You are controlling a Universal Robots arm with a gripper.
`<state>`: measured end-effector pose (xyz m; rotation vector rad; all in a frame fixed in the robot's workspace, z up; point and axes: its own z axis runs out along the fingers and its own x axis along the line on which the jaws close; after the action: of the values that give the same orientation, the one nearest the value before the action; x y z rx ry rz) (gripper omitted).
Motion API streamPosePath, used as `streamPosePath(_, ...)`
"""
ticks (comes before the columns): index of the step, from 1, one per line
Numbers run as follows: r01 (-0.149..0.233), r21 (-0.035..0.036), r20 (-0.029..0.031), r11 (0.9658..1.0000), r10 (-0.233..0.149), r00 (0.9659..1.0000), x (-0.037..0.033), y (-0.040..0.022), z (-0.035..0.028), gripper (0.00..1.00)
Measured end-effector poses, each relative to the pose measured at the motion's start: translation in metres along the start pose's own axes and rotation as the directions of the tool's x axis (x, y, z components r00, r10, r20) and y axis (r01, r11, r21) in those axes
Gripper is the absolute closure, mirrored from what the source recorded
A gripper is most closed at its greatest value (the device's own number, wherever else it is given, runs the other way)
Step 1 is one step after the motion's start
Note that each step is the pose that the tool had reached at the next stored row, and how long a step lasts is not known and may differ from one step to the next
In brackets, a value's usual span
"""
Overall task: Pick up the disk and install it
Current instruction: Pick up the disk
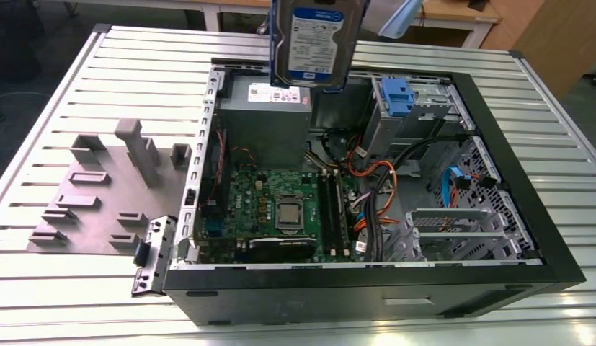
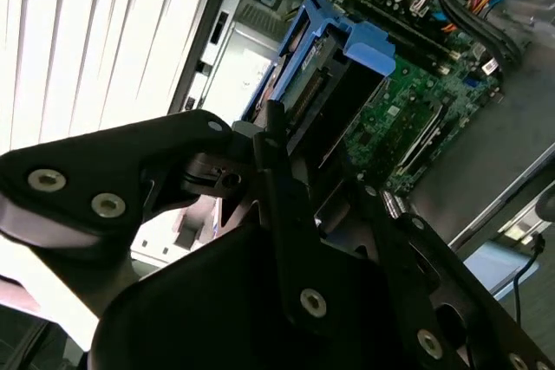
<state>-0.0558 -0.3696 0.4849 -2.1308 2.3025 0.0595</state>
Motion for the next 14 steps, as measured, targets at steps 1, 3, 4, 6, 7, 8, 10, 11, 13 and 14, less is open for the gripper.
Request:
streamPosePath(1,0.0,-0.0002,0.0,1.0,0.0,1.0,-0.0003,-0.0035,0.0,0.65)
streamPosePath(3,0.0,-0.0007,-0.0001,1.0,0.0,1.0,-0.0008,-0.0101,-0.0001,0.65)
streamPosePath(4,0.0,-0.0008,0.0,1.0,0.0,1.0,-0.001,-0.0131,0.0,0.65)
streamPosePath(6,0.0,-0.0013,-0.0001,1.0,0.0,1.0,-0.0015,-0.0193,-0.0001,0.65)
streamPosePath(7,0.0,-0.0016,-0.0001,1.0,0.0,1.0,-0.0017,-0.0222,-0.0001,0.65)
streamPosePath(8,0.0,-0.0017,-0.0001,1.0,0.0,1.0,-0.0019,-0.0247,-0.0001,0.65)
streamPosePath(10,0.0,-0.002,0.0,1.0,0.0,1.0,-0.0022,-0.0286,-0.0001,0.65)
streamPosePath(11,0.0,-0.002,-0.0001,1.0,0.0,1.0,-0.0023,-0.0298,-0.0001,0.65)
streamPosePath(13,0.0,-0.002,-0.0001,1.0,0.0,1.0,-0.0024,-0.0306,-0.0002,0.65)
streamPosePath(14,0.0,-0.002,-0.0001,1.0,0.0,1.0,-0.0024,-0.0306,-0.0002,0.65)
